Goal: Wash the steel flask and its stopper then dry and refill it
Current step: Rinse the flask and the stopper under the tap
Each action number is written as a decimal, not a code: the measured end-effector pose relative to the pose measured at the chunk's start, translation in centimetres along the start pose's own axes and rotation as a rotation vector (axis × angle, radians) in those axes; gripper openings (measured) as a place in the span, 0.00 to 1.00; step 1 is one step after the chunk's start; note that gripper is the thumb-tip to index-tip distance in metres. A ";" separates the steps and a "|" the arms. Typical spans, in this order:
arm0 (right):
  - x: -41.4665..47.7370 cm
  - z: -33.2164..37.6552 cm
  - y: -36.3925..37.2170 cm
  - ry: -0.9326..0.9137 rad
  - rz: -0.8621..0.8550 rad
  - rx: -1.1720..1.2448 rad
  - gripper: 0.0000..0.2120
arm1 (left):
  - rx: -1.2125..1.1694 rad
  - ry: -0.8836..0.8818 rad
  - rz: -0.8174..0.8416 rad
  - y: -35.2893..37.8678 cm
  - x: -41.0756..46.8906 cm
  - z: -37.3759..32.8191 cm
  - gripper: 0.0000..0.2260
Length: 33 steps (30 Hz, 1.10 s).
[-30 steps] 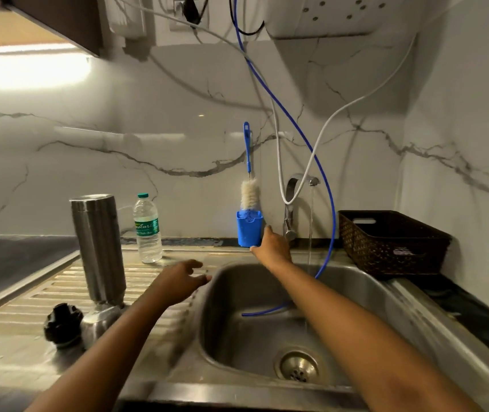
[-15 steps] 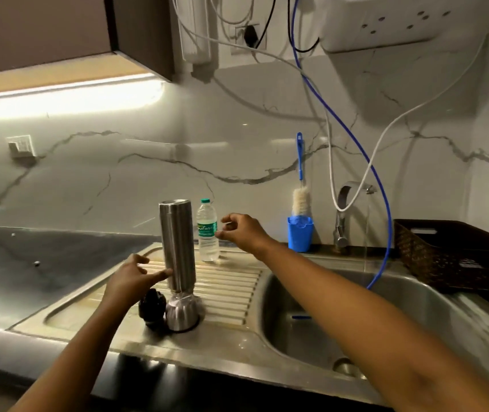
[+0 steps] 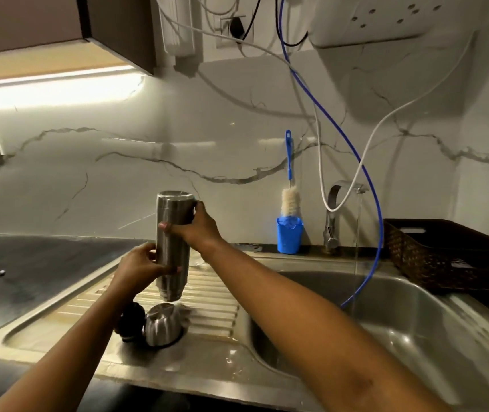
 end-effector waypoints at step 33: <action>-4.0 -20.4 -35.3 0.371 -0.653 0.263 0.44 | -0.711 -0.827 0.742 36.5 -12.1 -8.9 0.08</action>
Point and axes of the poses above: each hand's wrist, its own x-axis towards the middle knuckle, its own y-axis out of the palm, z = x × y, the point moved 9 cm from there along x, towards the middle knuckle, and after that the axes turned 8 degrees about -z, right-handed, at the moved point
